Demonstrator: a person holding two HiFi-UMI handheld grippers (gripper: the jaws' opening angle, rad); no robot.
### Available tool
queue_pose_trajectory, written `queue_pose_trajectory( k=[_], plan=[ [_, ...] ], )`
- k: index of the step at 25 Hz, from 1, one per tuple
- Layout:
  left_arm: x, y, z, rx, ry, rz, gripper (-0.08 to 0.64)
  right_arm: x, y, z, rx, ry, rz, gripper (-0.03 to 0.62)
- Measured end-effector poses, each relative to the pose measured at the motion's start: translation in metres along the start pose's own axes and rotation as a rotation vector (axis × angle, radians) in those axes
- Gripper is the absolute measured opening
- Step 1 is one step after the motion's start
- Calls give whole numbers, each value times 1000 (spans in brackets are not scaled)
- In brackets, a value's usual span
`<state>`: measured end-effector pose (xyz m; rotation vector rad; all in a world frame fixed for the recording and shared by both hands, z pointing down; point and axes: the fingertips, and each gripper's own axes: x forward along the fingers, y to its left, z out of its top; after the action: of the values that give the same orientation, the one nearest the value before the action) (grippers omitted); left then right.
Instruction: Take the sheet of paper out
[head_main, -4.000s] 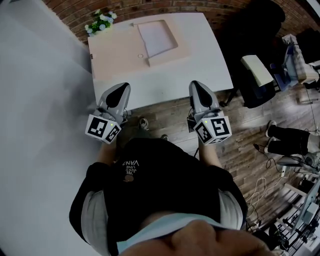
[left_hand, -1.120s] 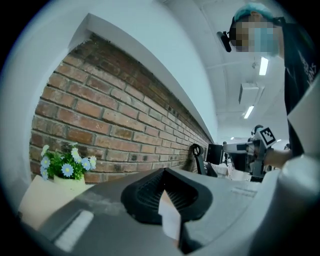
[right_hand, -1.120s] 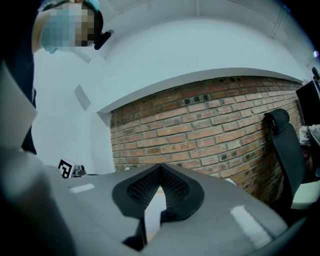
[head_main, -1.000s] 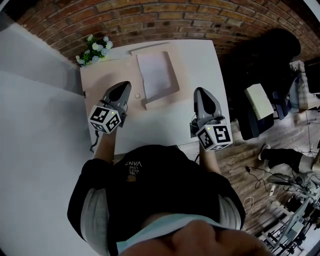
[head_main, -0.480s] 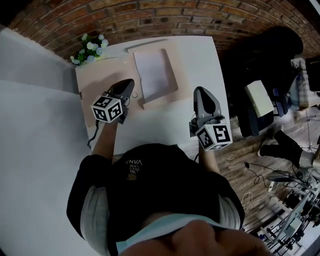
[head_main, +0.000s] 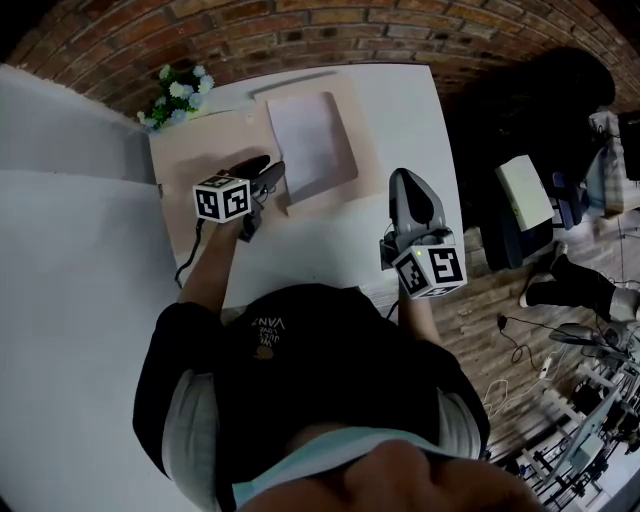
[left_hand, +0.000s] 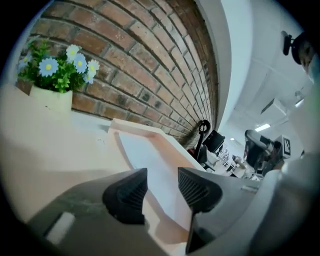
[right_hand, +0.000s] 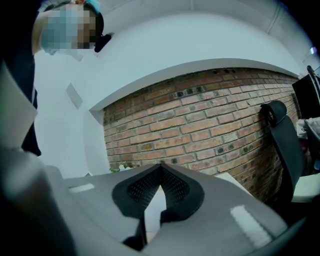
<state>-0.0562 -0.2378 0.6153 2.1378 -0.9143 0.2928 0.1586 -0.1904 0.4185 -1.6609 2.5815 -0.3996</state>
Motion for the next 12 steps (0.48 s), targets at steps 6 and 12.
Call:
queue_pose_trajectory(
  k=[6, 12],
  plan=[
    [14, 2, -3, -99, 64, -34, 229, 3, -5, -3, 6, 3, -2, 0],
    [21, 7, -11, -184, 97, -45, 229, 7, -8, -4, 18, 8, -3, 0]
  ],
)
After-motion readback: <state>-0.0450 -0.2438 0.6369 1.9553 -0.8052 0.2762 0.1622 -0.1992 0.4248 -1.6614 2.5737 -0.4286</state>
